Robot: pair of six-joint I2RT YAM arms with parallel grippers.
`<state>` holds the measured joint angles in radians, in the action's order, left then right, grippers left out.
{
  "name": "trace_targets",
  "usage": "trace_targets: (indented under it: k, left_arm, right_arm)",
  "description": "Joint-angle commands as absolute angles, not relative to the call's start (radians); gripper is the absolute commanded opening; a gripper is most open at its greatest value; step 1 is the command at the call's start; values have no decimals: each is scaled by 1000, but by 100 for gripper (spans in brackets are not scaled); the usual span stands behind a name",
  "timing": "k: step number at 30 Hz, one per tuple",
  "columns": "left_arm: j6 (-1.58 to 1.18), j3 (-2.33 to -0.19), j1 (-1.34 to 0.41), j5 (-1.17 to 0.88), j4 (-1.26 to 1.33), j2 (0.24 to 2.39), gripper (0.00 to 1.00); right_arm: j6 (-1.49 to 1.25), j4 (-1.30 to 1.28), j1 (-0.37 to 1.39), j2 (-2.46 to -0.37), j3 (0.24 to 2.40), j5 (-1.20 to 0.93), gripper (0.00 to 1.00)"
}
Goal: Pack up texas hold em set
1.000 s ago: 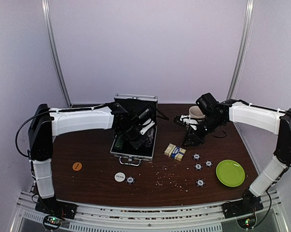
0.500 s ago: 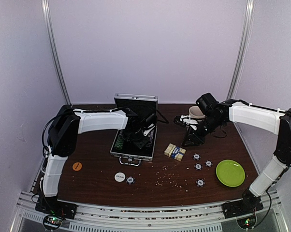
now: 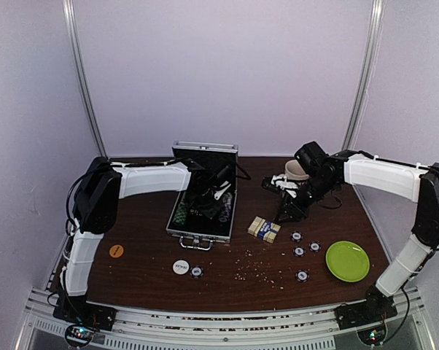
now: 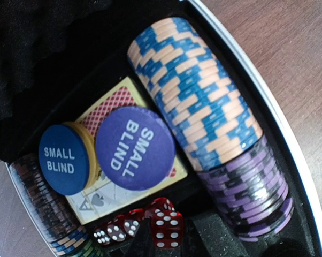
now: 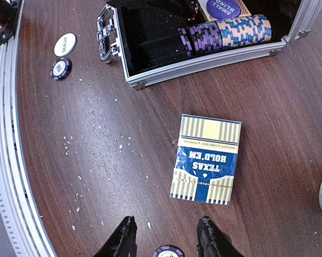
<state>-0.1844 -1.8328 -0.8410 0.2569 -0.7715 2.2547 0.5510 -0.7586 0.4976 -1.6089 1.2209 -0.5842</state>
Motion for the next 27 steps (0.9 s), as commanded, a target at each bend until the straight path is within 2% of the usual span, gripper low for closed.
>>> trace_targets:
  k: [1, 9, 20, 27]
  left_arm:
    - [-168, -1880, -831, 216, -741, 2289, 10]
    - [-168, -1878, -830, 197, -741, 2302, 14]
    - [-161, -1879, -827, 219, -749, 2293, 24]
    - [-166, -1859, -827, 247, -750, 2260, 25]
  right_arm:
    - [558, -770, 494, -1618, 1251, -586, 39]
    - [561, -773, 494, -1628, 1252, -586, 39]
    - [560, -778, 495, -1637, 1256, -590, 40]
    - [558, -778, 495, -1638, 1258, -594, 40]
